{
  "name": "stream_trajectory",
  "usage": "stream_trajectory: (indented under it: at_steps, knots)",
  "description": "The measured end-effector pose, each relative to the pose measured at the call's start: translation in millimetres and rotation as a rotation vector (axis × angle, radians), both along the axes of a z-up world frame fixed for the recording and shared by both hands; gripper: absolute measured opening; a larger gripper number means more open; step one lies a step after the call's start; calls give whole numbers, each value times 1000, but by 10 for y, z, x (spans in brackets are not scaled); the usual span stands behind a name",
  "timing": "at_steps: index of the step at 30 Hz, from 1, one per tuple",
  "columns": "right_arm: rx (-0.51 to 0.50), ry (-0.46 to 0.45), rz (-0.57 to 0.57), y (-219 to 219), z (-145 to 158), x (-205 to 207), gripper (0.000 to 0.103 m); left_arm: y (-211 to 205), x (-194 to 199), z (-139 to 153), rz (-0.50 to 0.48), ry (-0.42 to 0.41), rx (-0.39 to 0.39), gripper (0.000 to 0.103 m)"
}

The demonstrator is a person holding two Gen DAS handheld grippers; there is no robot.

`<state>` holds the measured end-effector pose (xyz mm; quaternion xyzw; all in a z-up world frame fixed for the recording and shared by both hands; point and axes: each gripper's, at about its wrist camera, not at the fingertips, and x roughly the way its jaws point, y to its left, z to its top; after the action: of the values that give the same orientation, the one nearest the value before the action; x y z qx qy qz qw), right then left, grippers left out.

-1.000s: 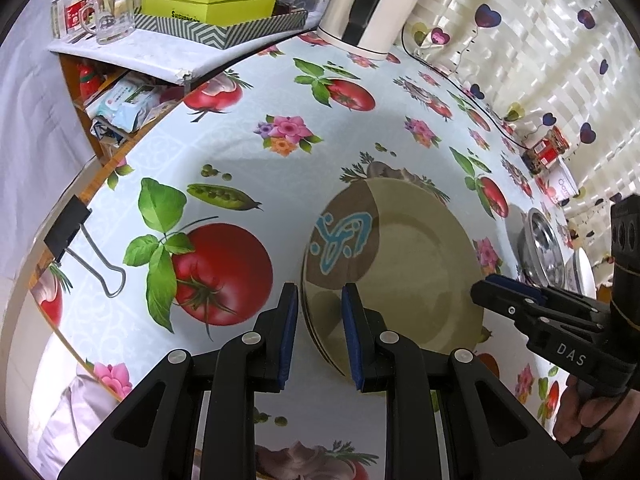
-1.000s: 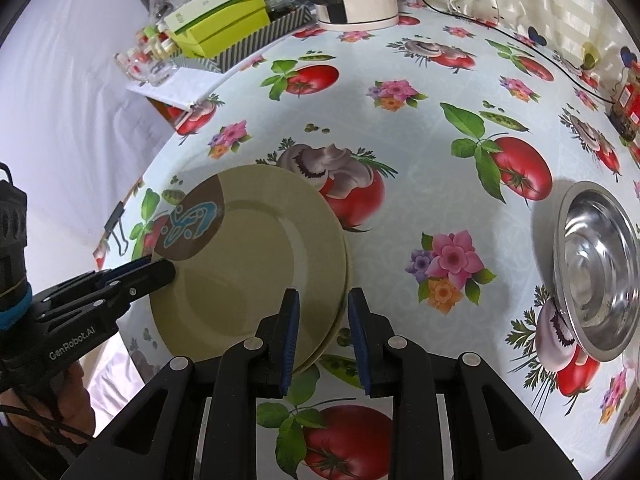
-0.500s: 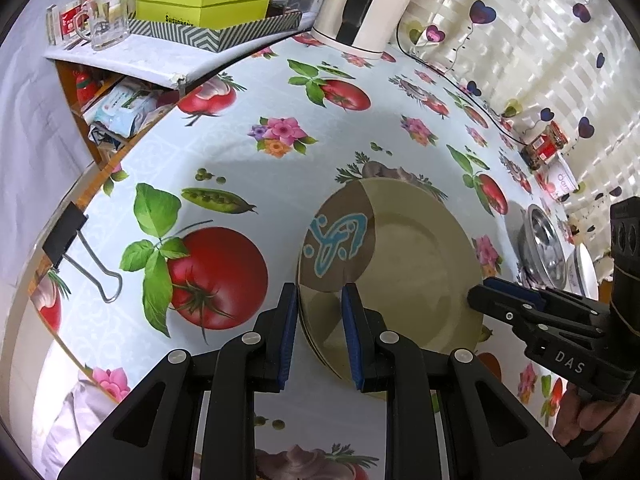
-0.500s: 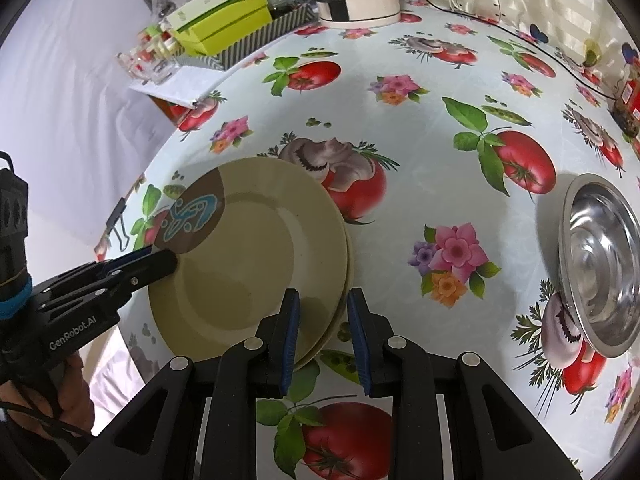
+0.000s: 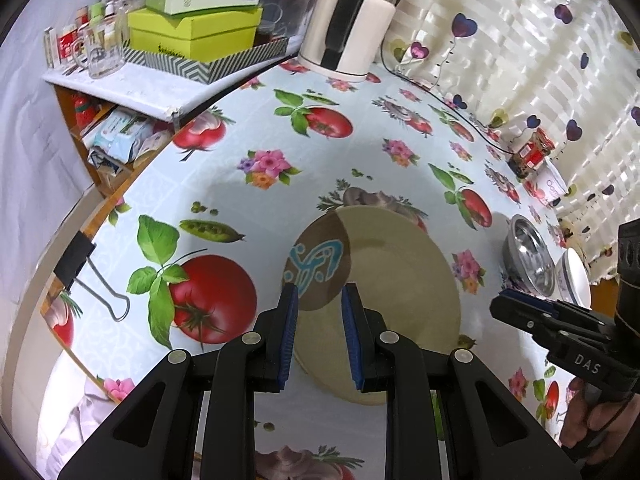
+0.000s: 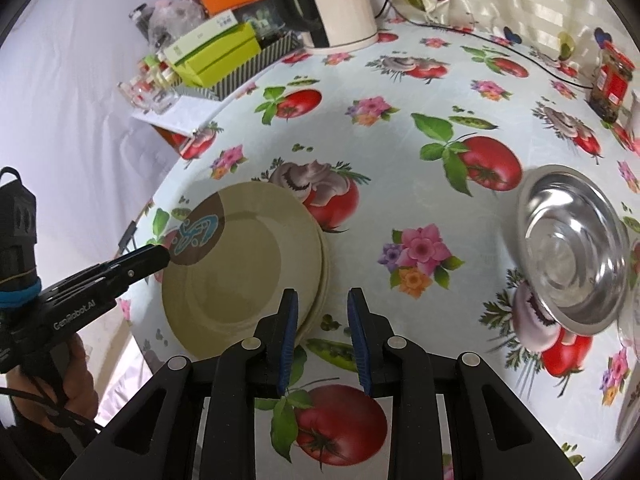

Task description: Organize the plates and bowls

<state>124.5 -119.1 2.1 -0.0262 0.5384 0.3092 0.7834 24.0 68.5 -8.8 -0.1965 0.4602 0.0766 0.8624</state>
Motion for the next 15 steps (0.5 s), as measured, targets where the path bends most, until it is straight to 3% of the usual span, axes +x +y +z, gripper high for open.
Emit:
stream_trajectory:
  at_steps: [15]
  knots:
    - [65, -56, -137, -677, 283, -90, 26, -434, 120, 231, -112, -53, 25, 22]
